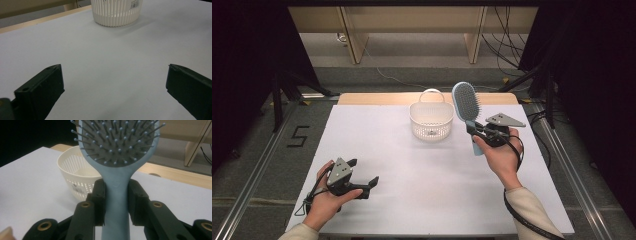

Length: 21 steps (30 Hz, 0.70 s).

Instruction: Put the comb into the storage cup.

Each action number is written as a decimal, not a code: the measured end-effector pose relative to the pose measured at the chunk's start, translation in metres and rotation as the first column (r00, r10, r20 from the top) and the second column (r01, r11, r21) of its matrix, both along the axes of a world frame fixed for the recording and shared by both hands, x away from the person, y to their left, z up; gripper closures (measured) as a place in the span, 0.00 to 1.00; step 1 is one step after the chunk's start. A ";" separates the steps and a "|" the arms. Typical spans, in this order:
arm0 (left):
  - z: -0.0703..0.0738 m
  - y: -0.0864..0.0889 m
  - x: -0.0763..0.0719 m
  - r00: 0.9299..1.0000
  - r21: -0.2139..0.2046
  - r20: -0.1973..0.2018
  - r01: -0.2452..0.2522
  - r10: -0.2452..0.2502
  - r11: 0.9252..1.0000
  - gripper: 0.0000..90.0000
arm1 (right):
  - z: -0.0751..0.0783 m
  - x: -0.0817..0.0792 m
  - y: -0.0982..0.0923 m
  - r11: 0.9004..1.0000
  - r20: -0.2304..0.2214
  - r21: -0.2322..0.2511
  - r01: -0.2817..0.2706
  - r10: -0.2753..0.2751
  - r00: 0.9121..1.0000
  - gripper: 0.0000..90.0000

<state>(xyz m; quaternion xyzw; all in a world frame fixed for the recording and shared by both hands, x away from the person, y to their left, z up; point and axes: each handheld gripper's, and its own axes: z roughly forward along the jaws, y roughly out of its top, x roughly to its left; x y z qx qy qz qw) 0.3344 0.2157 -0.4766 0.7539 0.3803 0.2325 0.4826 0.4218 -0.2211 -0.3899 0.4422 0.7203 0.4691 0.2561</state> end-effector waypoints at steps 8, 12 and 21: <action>0.000 0.000 0.000 1.000 0.000 0.000 0.000 0.000 1.000 0.01 | 0.001 0.002 0.001 1.000 0.006 0.002 0.000 0.000 1.000 0.79; 0.000 0.000 0.000 1.000 0.000 0.000 0.000 0.000 1.000 0.01 | 0.001 0.002 0.002 1.000 0.006 0.002 -0.002 0.002 1.000 0.79; 0.000 0.000 0.000 1.000 -0.001 -0.001 0.000 0.000 1.000 0.01 | 0.002 0.005 0.003 1.000 0.008 0.005 -0.001 0.001 1.000 0.79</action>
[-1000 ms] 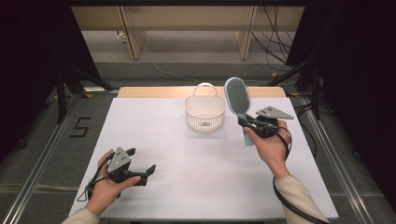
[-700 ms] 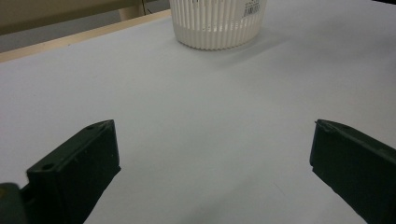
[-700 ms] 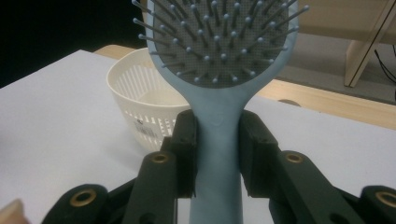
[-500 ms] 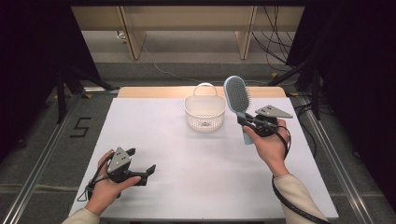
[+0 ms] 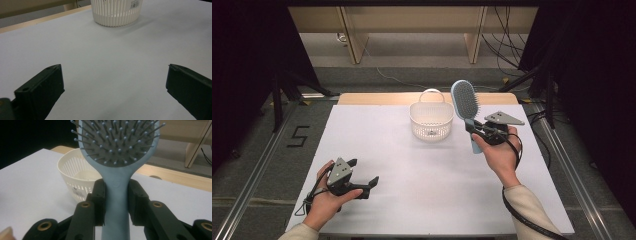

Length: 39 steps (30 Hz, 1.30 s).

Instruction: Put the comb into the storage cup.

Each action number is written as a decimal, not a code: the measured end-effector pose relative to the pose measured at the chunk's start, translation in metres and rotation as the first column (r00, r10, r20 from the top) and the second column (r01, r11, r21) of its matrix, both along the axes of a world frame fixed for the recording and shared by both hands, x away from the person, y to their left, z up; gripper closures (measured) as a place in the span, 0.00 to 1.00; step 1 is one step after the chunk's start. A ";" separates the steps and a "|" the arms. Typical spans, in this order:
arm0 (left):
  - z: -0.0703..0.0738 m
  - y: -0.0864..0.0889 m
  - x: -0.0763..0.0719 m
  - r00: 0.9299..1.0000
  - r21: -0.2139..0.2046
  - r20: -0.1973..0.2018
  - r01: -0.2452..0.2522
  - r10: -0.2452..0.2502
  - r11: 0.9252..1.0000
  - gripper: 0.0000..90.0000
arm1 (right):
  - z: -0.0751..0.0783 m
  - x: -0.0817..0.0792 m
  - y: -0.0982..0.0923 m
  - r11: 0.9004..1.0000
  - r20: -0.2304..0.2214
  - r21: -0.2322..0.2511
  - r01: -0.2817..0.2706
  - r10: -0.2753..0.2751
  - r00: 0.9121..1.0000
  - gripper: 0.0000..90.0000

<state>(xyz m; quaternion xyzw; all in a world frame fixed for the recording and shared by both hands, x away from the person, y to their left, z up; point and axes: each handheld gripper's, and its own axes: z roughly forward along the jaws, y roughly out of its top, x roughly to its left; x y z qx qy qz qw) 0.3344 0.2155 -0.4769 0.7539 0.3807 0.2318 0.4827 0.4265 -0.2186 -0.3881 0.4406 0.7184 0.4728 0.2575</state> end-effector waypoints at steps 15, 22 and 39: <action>0.000 0.000 0.000 1.000 -0.001 0.002 -0.001 0.001 1.000 0.01 | 0.000 0.004 0.000 1.000 0.003 0.001 0.002 -0.002 1.000 0.79; 0.000 0.000 0.000 1.000 0.000 0.000 0.000 0.000 1.000 0.01 | 0.002 0.006 0.000 1.000 0.006 0.004 0.004 -0.004 1.000 0.79; 0.000 0.000 0.000 1.000 -0.001 0.001 -0.001 0.001 1.000 0.01 | 0.001 0.011 0.003 1.000 0.005 0.011 -0.001 0.001 1.000 0.79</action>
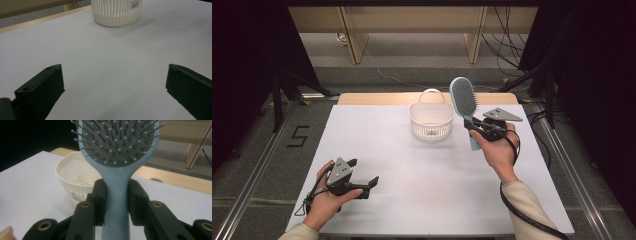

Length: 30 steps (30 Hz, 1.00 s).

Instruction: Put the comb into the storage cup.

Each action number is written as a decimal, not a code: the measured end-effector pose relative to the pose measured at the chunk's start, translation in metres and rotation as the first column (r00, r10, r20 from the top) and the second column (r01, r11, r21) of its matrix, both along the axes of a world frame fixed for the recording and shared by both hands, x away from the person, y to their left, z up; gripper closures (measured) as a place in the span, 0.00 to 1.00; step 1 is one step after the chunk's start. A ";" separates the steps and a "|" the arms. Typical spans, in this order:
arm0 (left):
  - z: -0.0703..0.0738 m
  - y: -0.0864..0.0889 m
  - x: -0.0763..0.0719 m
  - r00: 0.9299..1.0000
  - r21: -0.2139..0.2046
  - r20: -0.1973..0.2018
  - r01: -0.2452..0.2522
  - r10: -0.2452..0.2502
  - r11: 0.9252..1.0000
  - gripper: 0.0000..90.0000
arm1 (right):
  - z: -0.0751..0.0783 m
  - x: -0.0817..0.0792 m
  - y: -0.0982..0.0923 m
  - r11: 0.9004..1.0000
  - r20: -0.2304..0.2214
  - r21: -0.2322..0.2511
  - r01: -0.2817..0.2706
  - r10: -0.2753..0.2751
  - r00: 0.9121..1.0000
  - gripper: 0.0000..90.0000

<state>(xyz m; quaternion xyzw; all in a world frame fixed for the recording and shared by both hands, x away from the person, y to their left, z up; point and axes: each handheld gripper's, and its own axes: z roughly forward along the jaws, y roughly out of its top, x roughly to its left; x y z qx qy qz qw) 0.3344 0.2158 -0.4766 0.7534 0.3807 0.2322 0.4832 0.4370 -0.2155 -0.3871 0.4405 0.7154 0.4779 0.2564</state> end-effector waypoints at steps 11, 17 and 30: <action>0.000 0.000 0.000 1.000 -0.001 -0.001 -0.001 0.001 1.000 0.01 | 0.002 0.003 0.002 1.000 0.012 -0.002 0.001 -0.001 1.000 0.79; 0.000 0.000 0.000 1.000 -0.002 0.000 -0.002 0.002 1.000 0.01 | 0.004 0.005 0.004 1.000 0.013 -0.002 -0.001 0.001 1.000 0.79; 0.000 0.000 0.000 1.000 -0.001 0.000 -0.002 0.002 1.000 0.01 | 0.006 0.010 0.012 1.000 0.023 0.000 -0.007 0.007 1.000 0.79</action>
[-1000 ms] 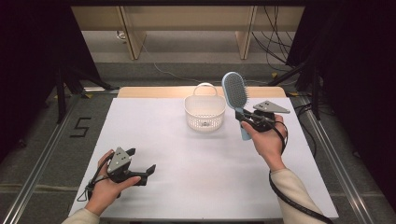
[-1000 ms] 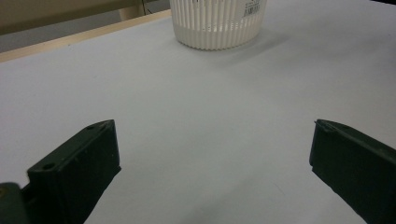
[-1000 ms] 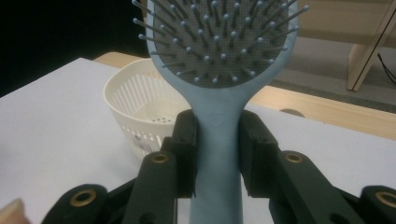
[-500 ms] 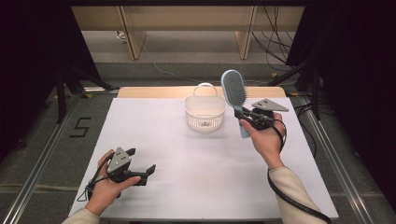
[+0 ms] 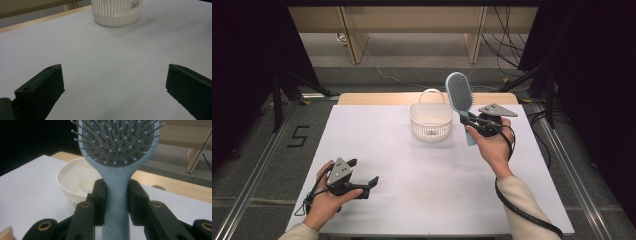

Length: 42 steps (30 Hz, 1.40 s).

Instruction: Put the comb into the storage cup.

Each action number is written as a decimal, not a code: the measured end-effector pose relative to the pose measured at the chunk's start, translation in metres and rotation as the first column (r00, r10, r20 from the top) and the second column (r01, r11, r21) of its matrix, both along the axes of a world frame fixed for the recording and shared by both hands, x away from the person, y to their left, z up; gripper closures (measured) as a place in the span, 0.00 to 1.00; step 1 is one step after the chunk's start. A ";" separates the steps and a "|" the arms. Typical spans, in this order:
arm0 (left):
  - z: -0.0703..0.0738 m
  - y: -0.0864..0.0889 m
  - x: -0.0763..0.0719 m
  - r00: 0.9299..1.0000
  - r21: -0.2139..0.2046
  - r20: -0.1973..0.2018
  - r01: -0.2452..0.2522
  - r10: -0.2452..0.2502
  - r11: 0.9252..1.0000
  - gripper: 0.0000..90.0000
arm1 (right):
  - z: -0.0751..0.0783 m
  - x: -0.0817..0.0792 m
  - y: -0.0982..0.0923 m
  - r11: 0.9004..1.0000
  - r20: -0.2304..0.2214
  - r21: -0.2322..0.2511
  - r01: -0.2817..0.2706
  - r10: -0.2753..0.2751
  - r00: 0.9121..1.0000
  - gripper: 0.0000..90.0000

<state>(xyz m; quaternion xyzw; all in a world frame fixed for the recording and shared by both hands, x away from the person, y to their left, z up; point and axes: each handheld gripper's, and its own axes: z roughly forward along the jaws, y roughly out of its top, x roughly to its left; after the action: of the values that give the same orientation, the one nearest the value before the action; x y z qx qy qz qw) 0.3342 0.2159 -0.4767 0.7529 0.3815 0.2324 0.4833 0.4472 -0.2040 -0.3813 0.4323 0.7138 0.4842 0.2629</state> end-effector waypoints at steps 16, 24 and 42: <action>0.000 0.000 0.000 1.000 0.000 0.000 0.001 -0.001 1.000 0.01 | 0.001 0.006 0.007 1.000 0.000 0.006 -0.009 0.009 1.000 0.79; 0.000 0.000 0.000 1.000 0.000 0.000 0.001 -0.001 1.000 0.01 | 0.001 0.008 0.012 1.000 -0.001 0.006 -0.015 0.015 1.000 0.79; 0.000 0.000 0.000 1.000 -0.002 -0.001 0.001 -0.001 1.000 0.01 | 0.002 0.013 0.020 1.000 0.002 0.008 -0.025 0.025 1.000 0.79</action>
<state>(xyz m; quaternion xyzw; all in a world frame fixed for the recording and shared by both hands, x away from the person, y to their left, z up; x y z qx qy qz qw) 0.3344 0.2161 -0.4767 0.7527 0.3816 0.2317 0.4839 0.4606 -0.1836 -0.3790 0.4240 0.7169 0.4908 0.2555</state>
